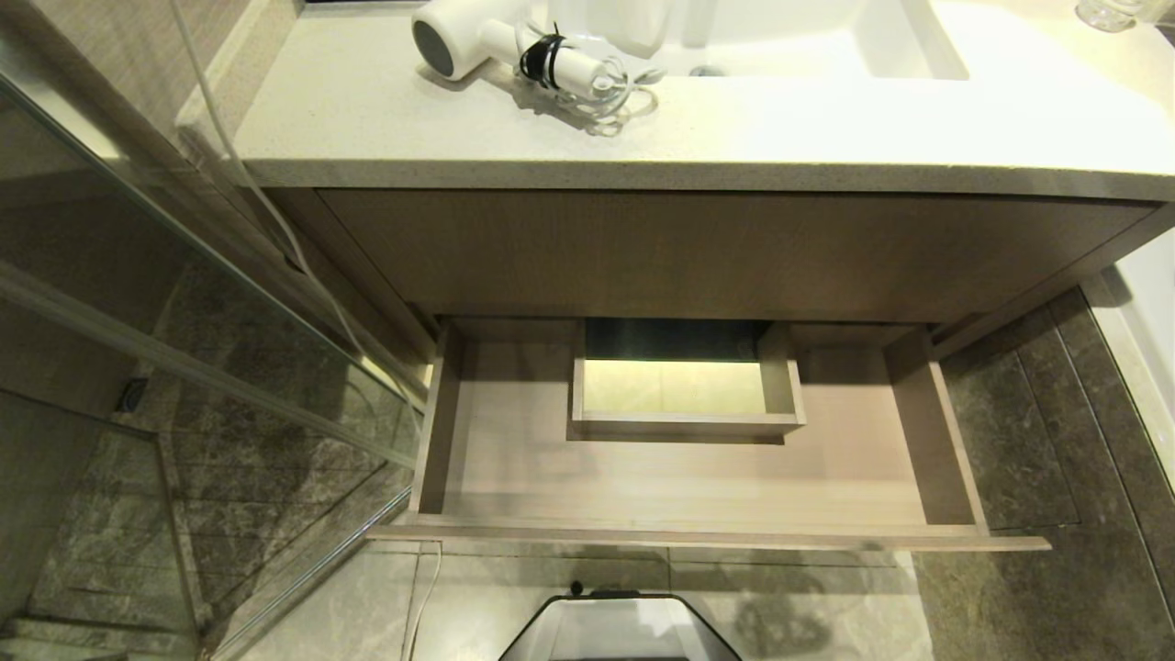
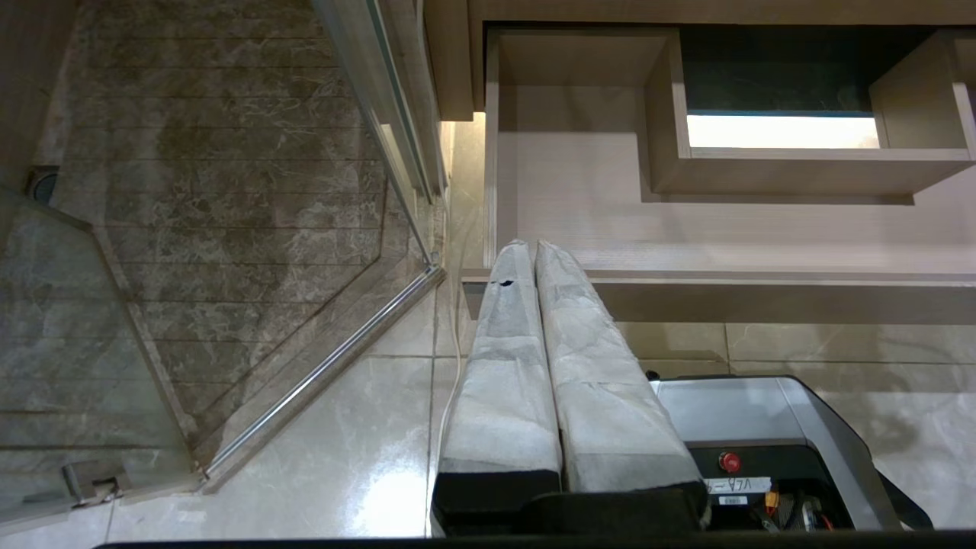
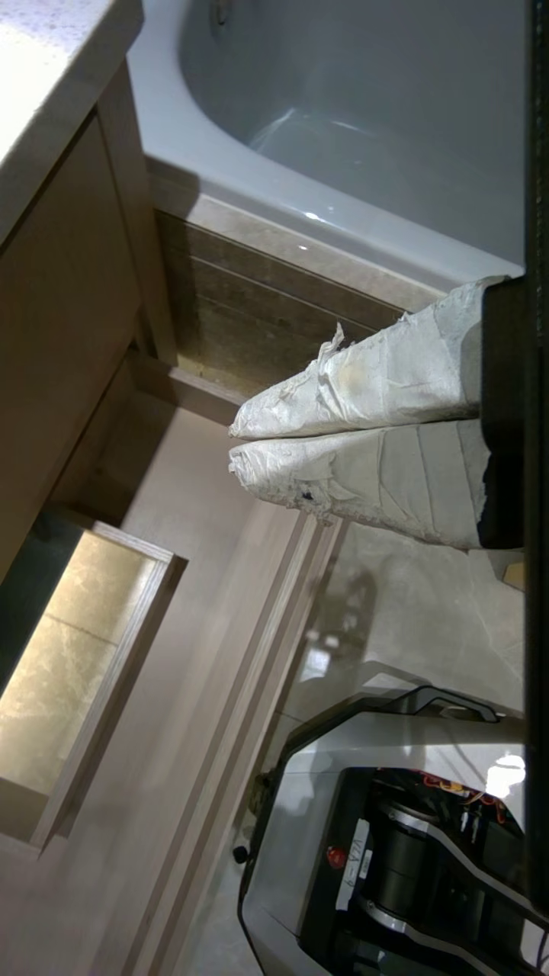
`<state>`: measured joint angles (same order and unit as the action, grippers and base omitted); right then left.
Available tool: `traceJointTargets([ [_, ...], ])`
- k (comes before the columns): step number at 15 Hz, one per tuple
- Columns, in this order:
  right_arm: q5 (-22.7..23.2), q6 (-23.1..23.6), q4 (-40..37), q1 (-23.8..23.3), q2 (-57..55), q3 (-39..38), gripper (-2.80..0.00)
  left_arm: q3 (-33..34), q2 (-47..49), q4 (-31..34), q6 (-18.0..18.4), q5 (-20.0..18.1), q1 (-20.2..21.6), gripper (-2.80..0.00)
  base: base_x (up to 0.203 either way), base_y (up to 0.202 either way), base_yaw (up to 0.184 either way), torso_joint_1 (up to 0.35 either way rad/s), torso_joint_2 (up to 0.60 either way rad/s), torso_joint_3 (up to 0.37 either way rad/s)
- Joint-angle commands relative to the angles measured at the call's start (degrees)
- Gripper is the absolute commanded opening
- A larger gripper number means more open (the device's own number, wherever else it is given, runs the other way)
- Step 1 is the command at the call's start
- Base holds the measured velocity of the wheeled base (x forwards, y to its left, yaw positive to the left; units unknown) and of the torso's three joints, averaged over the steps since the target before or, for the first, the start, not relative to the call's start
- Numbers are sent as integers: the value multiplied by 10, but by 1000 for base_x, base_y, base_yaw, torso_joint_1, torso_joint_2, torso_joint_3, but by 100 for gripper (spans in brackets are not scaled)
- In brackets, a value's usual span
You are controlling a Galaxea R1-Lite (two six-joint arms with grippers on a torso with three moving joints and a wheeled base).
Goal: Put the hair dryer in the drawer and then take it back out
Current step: Close the drawer
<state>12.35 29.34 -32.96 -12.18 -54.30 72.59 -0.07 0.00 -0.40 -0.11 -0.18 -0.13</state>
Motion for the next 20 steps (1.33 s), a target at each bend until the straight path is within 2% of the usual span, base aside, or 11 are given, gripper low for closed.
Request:
traceJointTargets([
  [1, 0, 1, -3, -1, 2, -1, -280, 0, 1, 0, 0, 0, 0, -280, 0, 0, 0, 0, 0, 0],
  [4, -5, -3, -14, -5, 3, -6, -280, 0, 1, 0, 0, 0, 0, -280, 0, 0, 0, 0, 0, 0],
  [6, -16, -35, -48, -8, -3, -6, -280, 0, 1, 0, 0, 0, 0, -280, 0, 0, 0, 0, 0, 0],
  [9, -58, -64, -84, -8, -3, -7, -280, 0, 1, 0, 0, 0, 0, -280, 0, 0, 0, 0, 0, 0],
  [20, -64, -64, -89, -8, -2, -30, -280, 0, 1, 0, 0, 0, 0, -280, 0, 0, 0, 0, 0, 0],
])
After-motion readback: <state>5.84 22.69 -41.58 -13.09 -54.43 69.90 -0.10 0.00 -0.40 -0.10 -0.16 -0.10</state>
